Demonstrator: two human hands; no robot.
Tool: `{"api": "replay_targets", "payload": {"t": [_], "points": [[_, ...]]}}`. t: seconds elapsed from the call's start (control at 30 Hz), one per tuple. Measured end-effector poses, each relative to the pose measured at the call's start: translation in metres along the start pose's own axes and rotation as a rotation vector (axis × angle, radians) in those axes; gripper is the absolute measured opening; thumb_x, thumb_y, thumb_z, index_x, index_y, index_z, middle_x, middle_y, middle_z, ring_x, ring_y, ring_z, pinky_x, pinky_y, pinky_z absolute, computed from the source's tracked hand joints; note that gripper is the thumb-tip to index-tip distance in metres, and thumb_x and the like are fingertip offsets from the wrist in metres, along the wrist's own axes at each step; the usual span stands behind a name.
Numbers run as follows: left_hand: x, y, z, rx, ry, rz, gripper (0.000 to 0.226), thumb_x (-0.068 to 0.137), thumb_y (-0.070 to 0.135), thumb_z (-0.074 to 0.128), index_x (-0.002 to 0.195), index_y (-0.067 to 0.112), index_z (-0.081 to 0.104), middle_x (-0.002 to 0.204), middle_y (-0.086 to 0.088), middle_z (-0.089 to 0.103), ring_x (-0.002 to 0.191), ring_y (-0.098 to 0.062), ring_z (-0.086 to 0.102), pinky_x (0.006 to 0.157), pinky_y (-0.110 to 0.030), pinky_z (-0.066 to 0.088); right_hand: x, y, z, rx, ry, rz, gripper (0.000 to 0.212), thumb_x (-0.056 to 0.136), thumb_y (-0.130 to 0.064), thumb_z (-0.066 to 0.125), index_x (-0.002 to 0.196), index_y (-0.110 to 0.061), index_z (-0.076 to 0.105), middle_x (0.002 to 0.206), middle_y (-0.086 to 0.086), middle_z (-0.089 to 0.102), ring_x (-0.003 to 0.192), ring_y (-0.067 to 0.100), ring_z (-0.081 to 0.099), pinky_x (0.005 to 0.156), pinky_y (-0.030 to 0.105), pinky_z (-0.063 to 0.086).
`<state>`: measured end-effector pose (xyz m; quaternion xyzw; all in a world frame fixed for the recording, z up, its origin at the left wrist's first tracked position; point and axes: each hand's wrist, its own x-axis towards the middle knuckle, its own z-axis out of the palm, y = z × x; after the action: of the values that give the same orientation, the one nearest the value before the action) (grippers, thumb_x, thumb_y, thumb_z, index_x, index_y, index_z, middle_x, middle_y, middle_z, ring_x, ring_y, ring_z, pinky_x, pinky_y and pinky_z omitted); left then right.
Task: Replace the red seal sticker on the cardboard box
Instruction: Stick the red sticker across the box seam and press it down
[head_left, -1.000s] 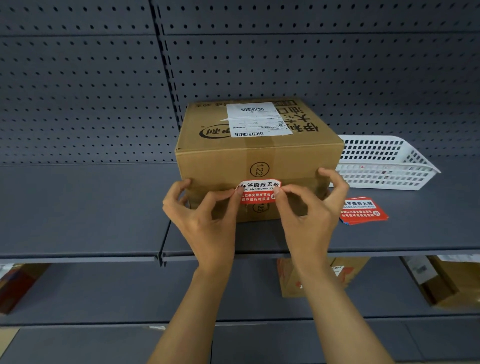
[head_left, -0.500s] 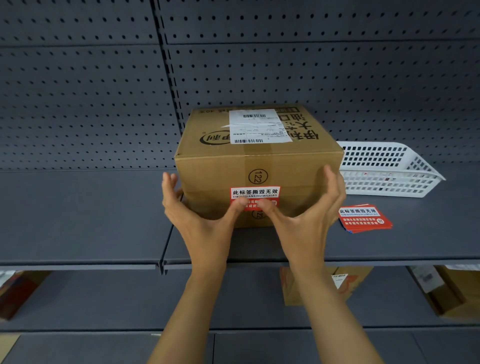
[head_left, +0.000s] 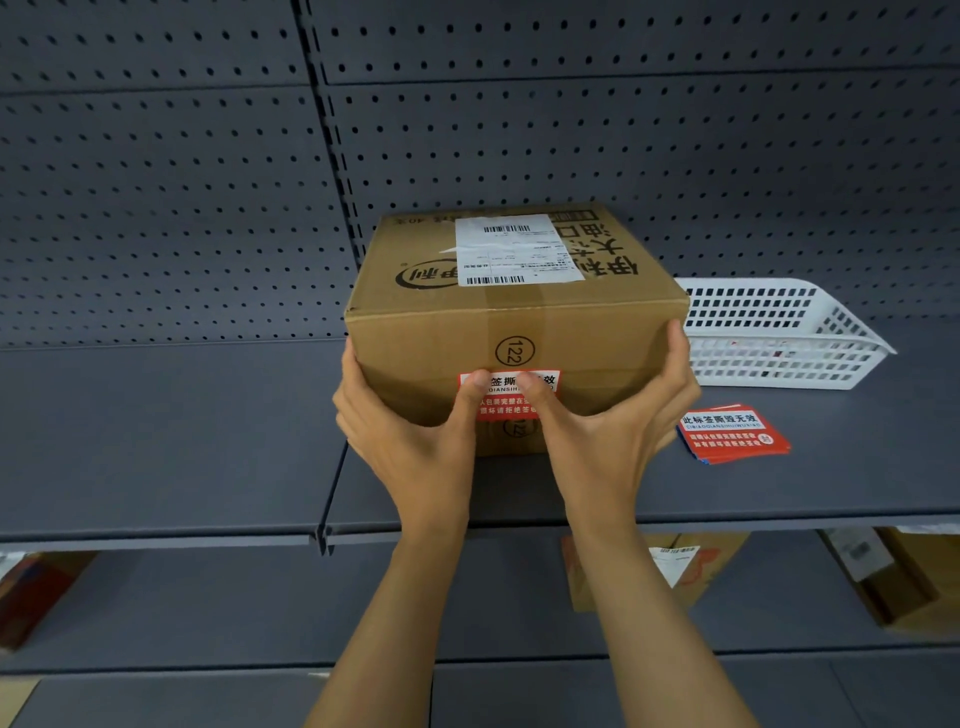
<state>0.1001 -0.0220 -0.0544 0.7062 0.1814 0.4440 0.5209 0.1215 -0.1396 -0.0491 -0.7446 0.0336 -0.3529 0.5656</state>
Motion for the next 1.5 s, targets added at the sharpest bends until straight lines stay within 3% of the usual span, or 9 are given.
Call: {"api": "replay_targets", "payload": {"t": [0.2, 0.3, 0.4, 0.6, 0.73, 0.93, 1.13, 1.33, 1.5], "points": [[0.005, -0.006, -0.007, -0.089, -0.038, 0.006, 0.094, 0.080, 0.050, 0.080, 0.155, 0.029, 0.027, 0.132, 0.036, 0.036, 0.136, -0.009, 0.041, 0.114, -0.047, 0.041, 0.008, 0.006, -0.005, 0.148, -0.012, 0.050, 0.111, 0.067, -0.045, 0.092, 0.150, -0.046, 0.018, 0.132, -0.036, 0.027, 0.135, -0.008, 0.030, 0.112, 0.058, 0.041], [0.004, -0.007, -0.011, -0.101, -0.079, 0.003, 0.088, 0.086, 0.050, 0.074, 0.156, 0.033, 0.024, 0.135, 0.027, 0.040, 0.138, -0.012, 0.040, 0.113, -0.049, 0.042, 0.008, 0.007, -0.007, 0.168, -0.029, 0.057, 0.105, 0.072, -0.042, 0.090, 0.149, -0.050, 0.019, 0.131, -0.041, 0.023, 0.132, -0.016, 0.027, 0.112, 0.057, 0.042], [0.004, -0.007, -0.014, -0.069, -0.125, 0.007, 0.100, 0.080, 0.052, 0.078, 0.158, 0.032, 0.018, 0.147, 0.007, 0.038, 0.142, -0.014, 0.035, 0.116, -0.051, 0.038, 0.004, 0.005, -0.007, 0.126, -0.032, 0.032, 0.104, 0.076, -0.042, 0.086, 0.153, -0.042, 0.016, 0.139, -0.030, 0.026, 0.135, -0.015, 0.025, 0.116, 0.059, 0.035], [0.007, -0.003, -0.013, 0.091, -0.147, 0.029, 0.134, 0.054, 0.049, 0.096, 0.159, 0.025, 0.015, 0.154, 0.000, 0.035, 0.143, -0.011, 0.029, 0.121, -0.049, 0.030, -0.006, 0.002, 0.001, -0.104, -0.070, -0.021, 0.131, 0.057, -0.065, 0.088, 0.157, -0.035, 0.009, 0.163, 0.004, 0.015, 0.151, 0.020, 0.019, 0.122, 0.057, 0.020], [0.007, -0.007, -0.016, 0.026, -0.145, 0.006, 0.118, 0.065, 0.039, 0.094, 0.157, 0.028, 0.022, 0.147, 0.002, 0.041, 0.139, -0.012, 0.037, 0.118, -0.040, 0.036, -0.002, 0.005, -0.001, -0.108, -0.048, -0.044, 0.123, 0.062, -0.056, 0.090, 0.154, -0.041, 0.010, 0.158, 0.004, 0.022, 0.146, 0.013, 0.024, 0.121, 0.056, 0.025], [0.008, -0.014, -0.021, -0.049, -0.161, 0.009, 0.100, 0.081, 0.033, 0.083, 0.159, 0.034, 0.019, 0.145, 0.012, 0.040, 0.143, -0.012, 0.038, 0.117, -0.051, 0.038, 0.002, 0.014, -0.008, -0.027, -0.042, -0.054, 0.108, 0.076, -0.042, 0.086, 0.154, -0.042, 0.011, 0.156, -0.003, 0.025, 0.148, 0.021, 0.029, 0.115, 0.063, 0.034], [0.005, -0.006, -0.019, 0.035, -0.198, 0.029, 0.132, 0.062, 0.047, 0.094, 0.161, 0.028, 0.009, 0.157, 0.004, 0.032, 0.146, -0.010, 0.027, 0.122, -0.046, 0.030, -0.005, 0.011, -0.005, -0.144, -0.102, -0.076, 0.128, 0.063, -0.057, 0.090, 0.157, -0.036, 0.007, 0.166, 0.005, 0.013, 0.148, 0.007, 0.013, 0.121, 0.047, 0.016], [0.007, -0.009, -0.019, 0.040, -0.175, 0.012, 0.127, 0.061, 0.036, 0.096, 0.159, 0.030, 0.017, 0.151, 0.010, 0.036, 0.142, -0.004, 0.031, 0.117, -0.028, 0.028, -0.002, 0.011, -0.005, -0.215, -0.099, -0.104, 0.128, 0.060, -0.066, 0.086, 0.157, -0.035, 0.008, 0.162, 0.010, 0.017, 0.152, 0.024, 0.019, 0.120, 0.048, 0.021], [0.010, -0.016, -0.024, 0.013, -0.193, 0.017, 0.115, 0.072, 0.029, 0.090, 0.160, 0.034, 0.016, 0.150, 0.012, 0.038, 0.146, -0.011, 0.034, 0.121, -0.046, 0.033, 0.001, 0.016, -0.013, -0.177, -0.105, -0.134, 0.113, 0.073, -0.047, 0.087, 0.155, -0.039, 0.009, 0.159, 0.007, 0.021, 0.141, 0.006, 0.021, 0.119, 0.049, 0.026]]}}
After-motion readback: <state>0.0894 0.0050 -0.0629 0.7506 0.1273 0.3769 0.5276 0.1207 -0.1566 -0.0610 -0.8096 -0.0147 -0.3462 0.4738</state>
